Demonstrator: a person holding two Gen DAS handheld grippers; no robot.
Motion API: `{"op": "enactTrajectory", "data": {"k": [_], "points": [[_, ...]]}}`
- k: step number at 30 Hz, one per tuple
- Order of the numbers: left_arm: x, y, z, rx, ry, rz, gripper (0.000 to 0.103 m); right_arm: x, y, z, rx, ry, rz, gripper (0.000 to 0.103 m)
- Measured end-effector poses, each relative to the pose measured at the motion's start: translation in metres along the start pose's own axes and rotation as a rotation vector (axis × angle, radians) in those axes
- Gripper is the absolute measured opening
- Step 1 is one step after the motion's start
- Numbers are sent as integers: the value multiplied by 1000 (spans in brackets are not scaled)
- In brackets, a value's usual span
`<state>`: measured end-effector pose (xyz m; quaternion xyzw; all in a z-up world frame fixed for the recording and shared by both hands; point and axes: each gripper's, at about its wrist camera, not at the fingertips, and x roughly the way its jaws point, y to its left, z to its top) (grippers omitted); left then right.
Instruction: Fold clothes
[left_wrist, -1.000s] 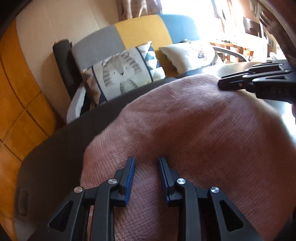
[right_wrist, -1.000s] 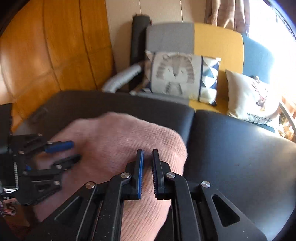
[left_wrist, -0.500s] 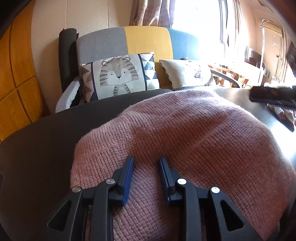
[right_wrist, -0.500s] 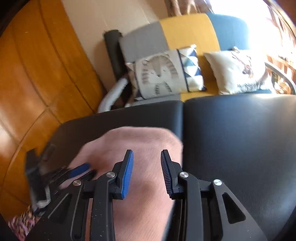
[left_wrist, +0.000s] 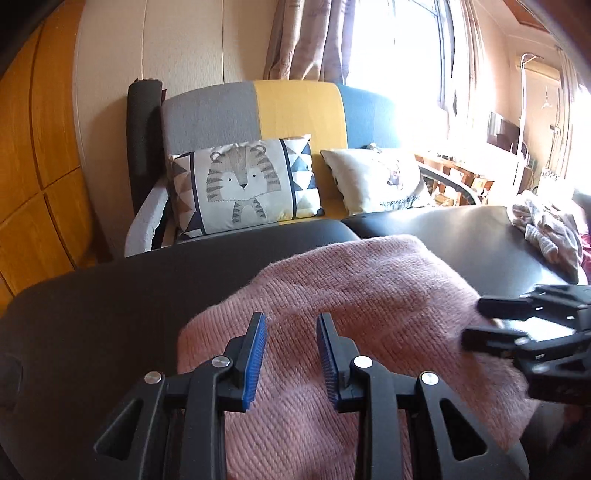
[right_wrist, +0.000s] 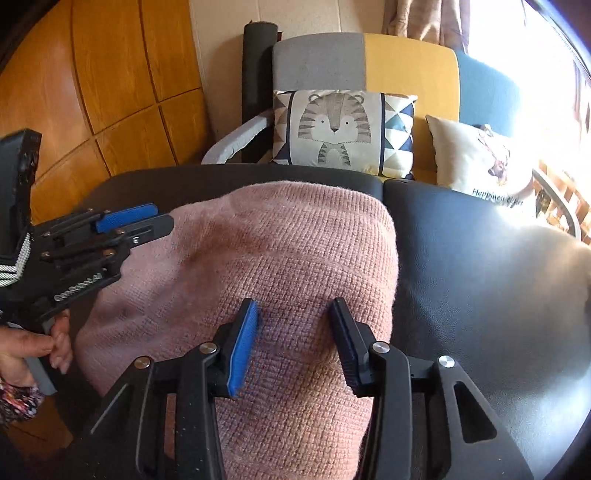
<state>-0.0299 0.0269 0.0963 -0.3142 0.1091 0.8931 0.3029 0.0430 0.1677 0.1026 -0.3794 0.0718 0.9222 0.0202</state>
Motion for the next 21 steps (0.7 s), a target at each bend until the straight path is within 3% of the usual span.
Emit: {"op": "enactTrajectory", "data": {"k": [4,9,13,15,18,21], "points": [[29,-1,-6,-2,84,4,28,-21,-4,1,86,-59,69,44],[41,-1,-12,10,131,24,29,4,13,-9,-35,22,5,45],[29,-6,-14,114,150,60,29,11,26,-18,-140,17,-17,64],[14,-8,-23,165,148,113,29,12,32,-21,-186,12,-19,72],[-20,4,-38,103,118,172,31,-1,32,-24,-196,-51,8,74],[-59,28,-48,-53,44,204,31,-29,10,-33,-52,-161,74,74]]}}
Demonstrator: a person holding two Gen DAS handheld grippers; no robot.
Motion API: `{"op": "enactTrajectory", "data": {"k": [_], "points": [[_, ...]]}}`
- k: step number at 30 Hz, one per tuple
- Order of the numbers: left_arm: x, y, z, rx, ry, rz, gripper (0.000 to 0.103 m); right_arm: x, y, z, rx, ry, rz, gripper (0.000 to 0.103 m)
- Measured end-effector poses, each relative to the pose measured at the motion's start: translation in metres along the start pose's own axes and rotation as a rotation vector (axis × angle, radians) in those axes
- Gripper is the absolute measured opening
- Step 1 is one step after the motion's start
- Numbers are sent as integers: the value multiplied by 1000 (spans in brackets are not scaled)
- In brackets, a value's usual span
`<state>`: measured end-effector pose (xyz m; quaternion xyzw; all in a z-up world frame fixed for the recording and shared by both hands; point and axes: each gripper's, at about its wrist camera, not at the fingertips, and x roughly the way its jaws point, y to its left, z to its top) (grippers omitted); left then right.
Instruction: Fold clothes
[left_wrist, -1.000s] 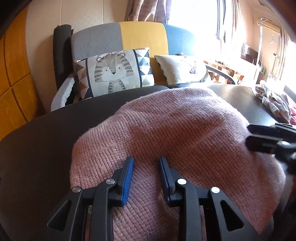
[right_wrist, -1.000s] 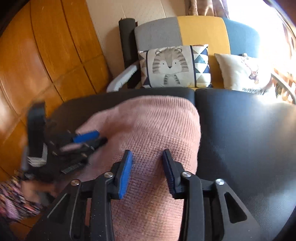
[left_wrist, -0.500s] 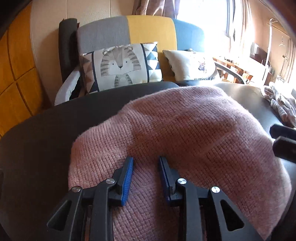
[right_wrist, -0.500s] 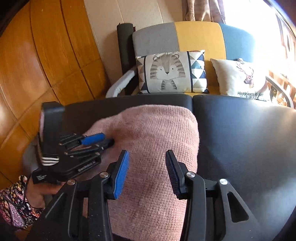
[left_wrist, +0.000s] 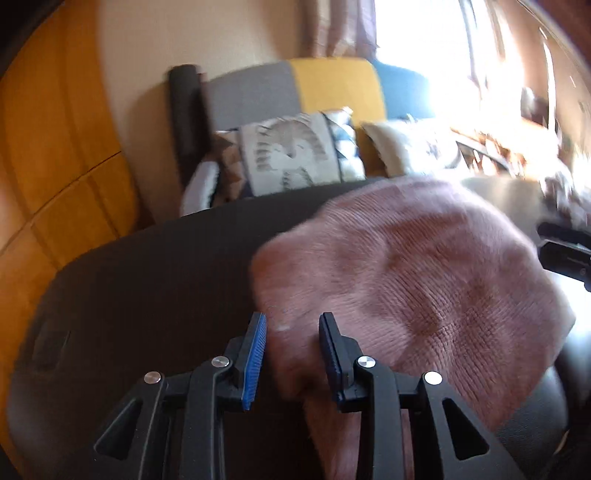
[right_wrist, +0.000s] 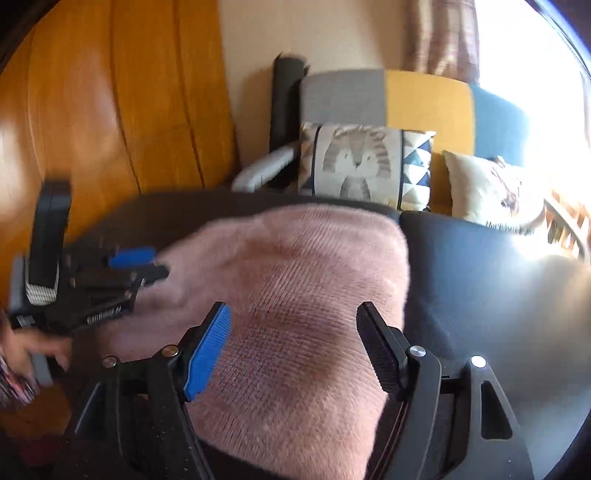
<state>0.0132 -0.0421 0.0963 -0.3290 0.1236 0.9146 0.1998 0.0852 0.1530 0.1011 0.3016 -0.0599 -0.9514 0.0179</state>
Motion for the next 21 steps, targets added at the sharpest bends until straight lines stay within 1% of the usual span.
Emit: {"op": "enactTrajectory", "data": {"k": [2,4,5,6,8,10,11,13,14,16,18,19,20,21], "points": [[-17,17,-6,-92,-37,11,31,-20,-12,-6,79,-56,5,65],[-28,21,-9,-129,-61,15,31,-25,-15,-11,71,-45,5,33],[-33,20,-9,-136,-71,16,31,-24,-14,-11,63,-33,6,26],[-35,13,-7,-123,-81,-7,31,-22,-14,-10,57,-27,23,23],[-34,-7,-2,-65,-75,-53,31,-18,-12,-9,44,-19,54,23],[-20,-30,3,3,-50,-62,31,-14,-7,-8,8,-8,61,23],[-10,-40,3,33,-25,-76,31,-11,-4,-10,-7,9,66,23],[12,-47,-4,72,56,-18,31,2,-2,-16,-2,69,63,23],[22,-43,-9,61,94,1,31,8,-1,-19,1,98,61,23],[22,-25,-18,-10,83,-61,31,13,-6,-28,21,127,79,22],[16,-9,-24,-65,76,-119,31,14,-8,-32,6,151,89,22],[13,-2,-26,-87,77,-149,31,11,-8,-29,9,150,102,22],[5,2,-29,-109,59,-165,31,8,-8,-26,12,148,114,22],[-2,7,-31,-131,39,-181,31,4,-5,-14,0,124,144,23]]}}
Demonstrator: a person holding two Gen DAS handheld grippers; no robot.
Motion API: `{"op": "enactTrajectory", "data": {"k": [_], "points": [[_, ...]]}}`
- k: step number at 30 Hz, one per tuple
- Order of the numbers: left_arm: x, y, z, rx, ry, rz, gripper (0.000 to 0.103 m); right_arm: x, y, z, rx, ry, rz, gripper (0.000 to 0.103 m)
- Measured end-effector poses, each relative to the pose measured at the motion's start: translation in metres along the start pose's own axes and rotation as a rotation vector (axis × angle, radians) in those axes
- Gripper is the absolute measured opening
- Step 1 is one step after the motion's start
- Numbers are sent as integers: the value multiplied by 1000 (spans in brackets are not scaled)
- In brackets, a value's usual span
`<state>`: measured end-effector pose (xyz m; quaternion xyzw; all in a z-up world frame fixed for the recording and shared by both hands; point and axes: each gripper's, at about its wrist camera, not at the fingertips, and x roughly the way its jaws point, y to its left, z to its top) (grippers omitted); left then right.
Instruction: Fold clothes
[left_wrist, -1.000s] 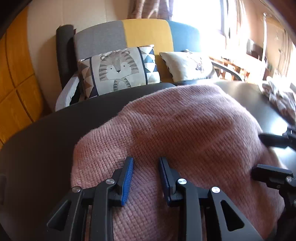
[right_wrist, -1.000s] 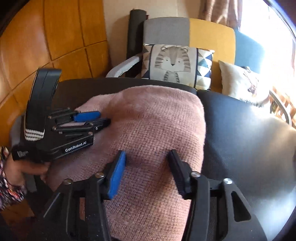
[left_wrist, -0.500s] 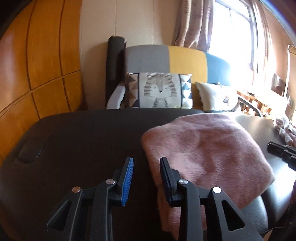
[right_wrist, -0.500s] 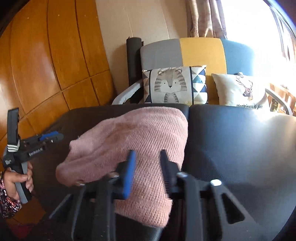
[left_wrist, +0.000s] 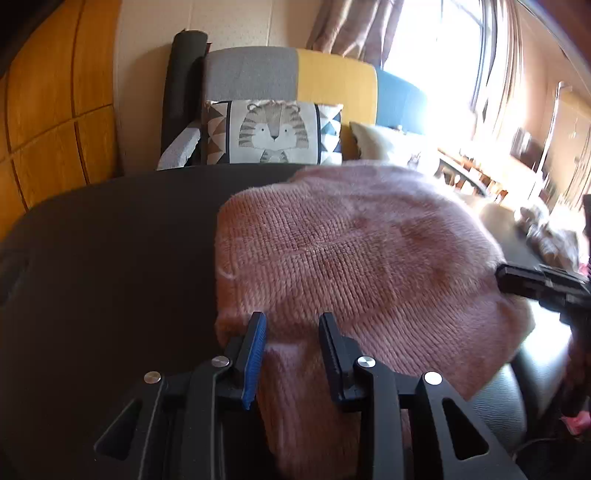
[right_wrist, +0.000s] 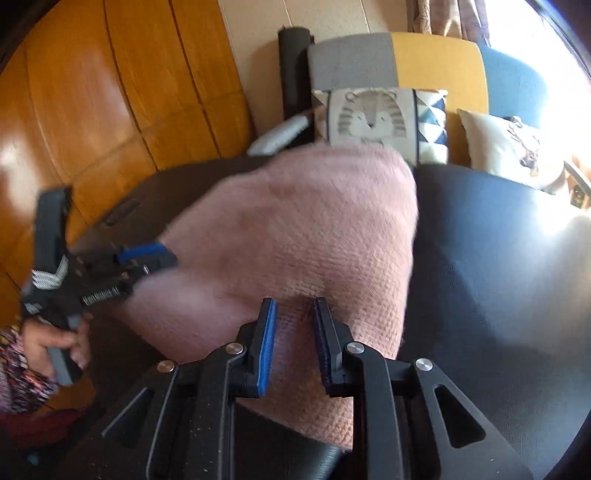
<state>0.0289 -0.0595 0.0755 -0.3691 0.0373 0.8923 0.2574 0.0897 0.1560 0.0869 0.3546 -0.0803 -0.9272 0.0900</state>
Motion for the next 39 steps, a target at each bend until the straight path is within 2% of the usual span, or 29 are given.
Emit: {"op": "enactTrajectory", "data": {"k": [2,4,5,7,9,11,14,16,18,20,24,27,29,30,31,33,35,37,39], "points": [[-15,3,-4,-38,-48,-9,31,-8,8,23,-32,-45,58,23],[-26,0,-9,-85,-98,-43,30,1,29,51,-118,-38,96,23],[-31,-7,-11,-74,-116,-56,30,8,41,66,-166,-27,116,23],[-40,-22,-16,-47,-153,-81,30,43,65,88,-238,79,170,23],[-37,-39,-19,22,-149,-101,30,79,85,97,-283,177,216,23],[-21,-51,-25,85,-79,-7,30,112,102,100,-311,278,295,23],[-4,-38,-34,22,-11,-2,32,164,122,93,-378,401,215,23],[-7,-31,-35,-19,-25,15,32,183,122,97,-347,389,183,19],[-8,-28,-37,-10,-37,15,32,199,118,102,-268,379,163,16],[-9,-29,-39,1,-44,15,32,206,117,100,-244,362,149,12],[-11,-26,-39,-20,-49,-10,32,210,128,95,-307,312,97,10],[-15,-20,-37,-46,-38,-61,32,203,129,102,-286,310,134,12],[-21,-10,-33,-80,-26,-118,32,167,114,109,-212,218,182,14],[-25,-6,-30,-93,-33,-119,32,149,106,112,-175,171,206,14],[-31,-3,-27,-101,-49,-106,32,130,99,115,-138,125,228,20],[-44,10,-20,-114,-83,-73,32,84,79,107,-93,41,177,27],[-48,18,-12,-111,-97,-13,32,50,57,94,-61,-7,117,27],[-45,25,4,-108,-104,42,31,22,32,77,-27,-38,20,27],[-34,24,20,-113,-106,35,31,4,10,62,11,-52,-43,27]]}}
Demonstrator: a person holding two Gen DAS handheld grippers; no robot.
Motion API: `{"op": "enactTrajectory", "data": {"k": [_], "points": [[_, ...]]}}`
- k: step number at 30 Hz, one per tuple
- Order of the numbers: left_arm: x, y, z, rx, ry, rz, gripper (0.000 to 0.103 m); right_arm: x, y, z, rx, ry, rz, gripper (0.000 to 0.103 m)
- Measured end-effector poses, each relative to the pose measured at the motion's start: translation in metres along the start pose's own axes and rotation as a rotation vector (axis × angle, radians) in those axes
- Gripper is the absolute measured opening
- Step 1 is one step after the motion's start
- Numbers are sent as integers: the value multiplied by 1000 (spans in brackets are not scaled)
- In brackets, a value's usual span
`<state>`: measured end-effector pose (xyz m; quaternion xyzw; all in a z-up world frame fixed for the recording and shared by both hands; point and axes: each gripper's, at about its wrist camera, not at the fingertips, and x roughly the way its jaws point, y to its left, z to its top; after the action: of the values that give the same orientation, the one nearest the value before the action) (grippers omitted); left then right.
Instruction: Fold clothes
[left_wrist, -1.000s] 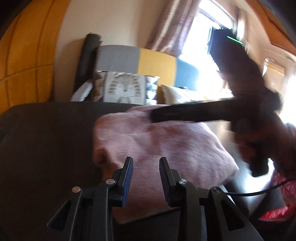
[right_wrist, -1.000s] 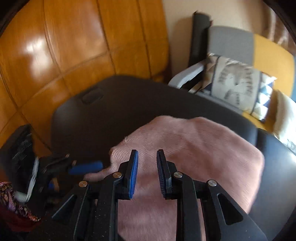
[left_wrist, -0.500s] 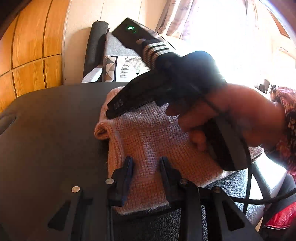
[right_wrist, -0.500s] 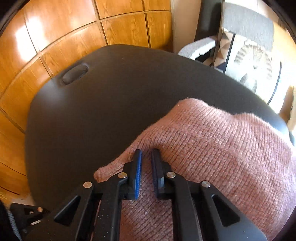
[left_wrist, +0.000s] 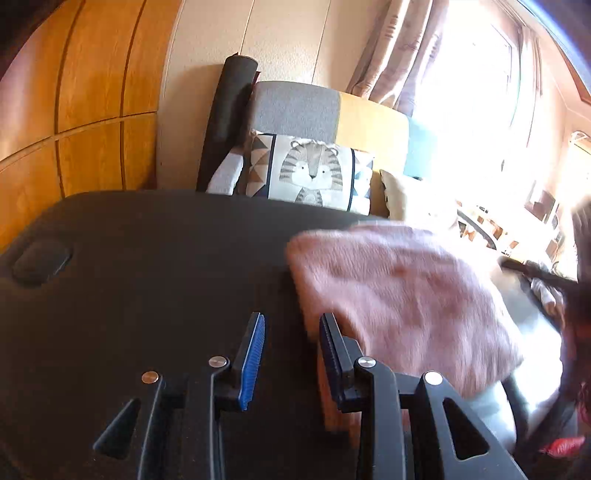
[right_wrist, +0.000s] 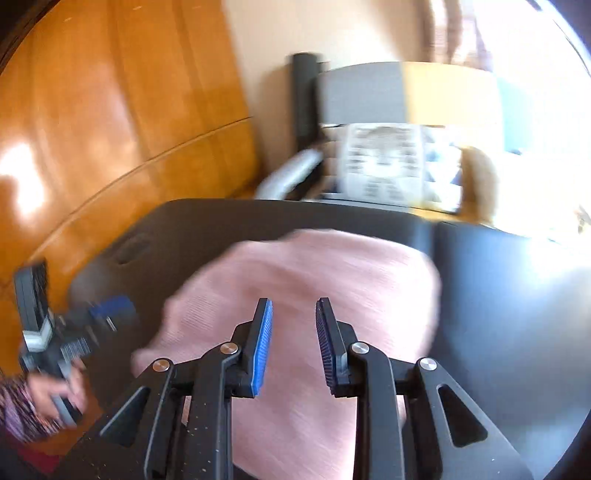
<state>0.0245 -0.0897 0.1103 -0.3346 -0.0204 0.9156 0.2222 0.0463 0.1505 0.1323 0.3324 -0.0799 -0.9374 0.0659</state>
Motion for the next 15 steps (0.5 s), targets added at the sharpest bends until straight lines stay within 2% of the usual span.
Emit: {"op": "enactTrajectory", "data": {"k": [5,7,9,11,12,15], "points": [[39,-57,30,120,24,7,31,-8,-27,-29,36,21,-65,27],[50,-78,31,173,56,-18,31,-4,-25,-35,45,12,-34,27],[73,-88,22,252,118,54,31,5,-22,-42,41,42,-25,27],[97,-97,13,331,180,129,32,12,-19,-47,4,77,-56,27],[96,-99,10,336,142,124,32,16,-15,-52,-32,77,-69,27],[95,-96,6,318,118,114,33,18,-7,-65,-132,54,-114,27]]}}
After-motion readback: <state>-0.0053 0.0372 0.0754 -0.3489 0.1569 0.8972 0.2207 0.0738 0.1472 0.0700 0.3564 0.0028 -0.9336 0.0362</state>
